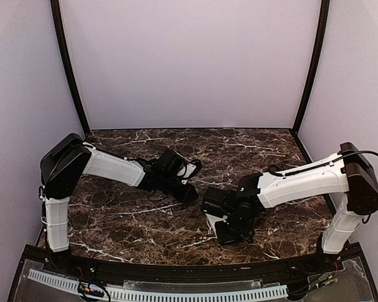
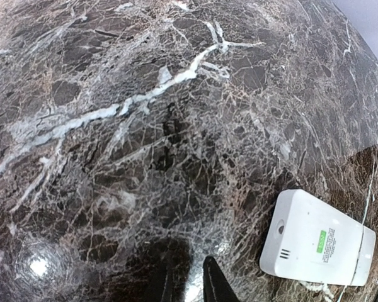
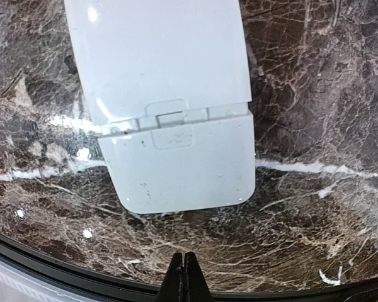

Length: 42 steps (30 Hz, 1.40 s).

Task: Load the batteries into the remote control
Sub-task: Adjust the remote control at the center of the board.

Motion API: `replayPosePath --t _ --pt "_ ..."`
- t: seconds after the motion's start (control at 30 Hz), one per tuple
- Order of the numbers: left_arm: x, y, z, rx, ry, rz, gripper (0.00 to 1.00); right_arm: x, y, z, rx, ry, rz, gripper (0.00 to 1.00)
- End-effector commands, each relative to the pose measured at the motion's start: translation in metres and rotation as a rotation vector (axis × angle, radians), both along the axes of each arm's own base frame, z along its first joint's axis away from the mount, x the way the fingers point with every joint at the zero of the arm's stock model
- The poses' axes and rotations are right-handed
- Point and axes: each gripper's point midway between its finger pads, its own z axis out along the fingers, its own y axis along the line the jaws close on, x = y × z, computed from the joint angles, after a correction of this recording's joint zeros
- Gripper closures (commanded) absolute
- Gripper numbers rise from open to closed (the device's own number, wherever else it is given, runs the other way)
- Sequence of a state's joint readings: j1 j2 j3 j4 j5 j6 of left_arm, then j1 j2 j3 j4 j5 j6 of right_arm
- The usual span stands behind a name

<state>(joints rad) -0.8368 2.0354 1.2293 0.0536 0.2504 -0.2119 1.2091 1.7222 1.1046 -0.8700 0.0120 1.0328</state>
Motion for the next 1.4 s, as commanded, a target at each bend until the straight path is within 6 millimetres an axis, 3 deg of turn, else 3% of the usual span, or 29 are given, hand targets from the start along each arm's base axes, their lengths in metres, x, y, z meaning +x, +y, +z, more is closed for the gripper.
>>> replayPosePath --t 0.0,0.63,1.0,1.23,1.37 --pt "-0.004 -0.005 -0.005 0.007 0.020 -0.032 0.83 -0.006 -0.009 -0.015 -0.062 0.031 -0.018 1.00" --pt "-0.014 -0.013 -0.020 0.094 -0.023 -0.108 0.83 0.011 -0.009 -0.023 -0.130 0.002 0.018 1.00" --pt "-0.023 -0.015 -0.025 0.136 -0.039 -0.144 0.83 0.051 0.005 -0.027 -0.124 -0.049 0.032 1.00" --pt "-0.027 -0.017 -0.027 0.131 -0.035 -0.159 0.83 0.054 0.010 -0.026 -0.110 -0.051 0.035 1.00" --pt "-0.027 -0.017 -0.028 0.131 -0.033 -0.158 0.84 0.050 0.002 -0.019 -0.118 -0.047 0.028 1.00"
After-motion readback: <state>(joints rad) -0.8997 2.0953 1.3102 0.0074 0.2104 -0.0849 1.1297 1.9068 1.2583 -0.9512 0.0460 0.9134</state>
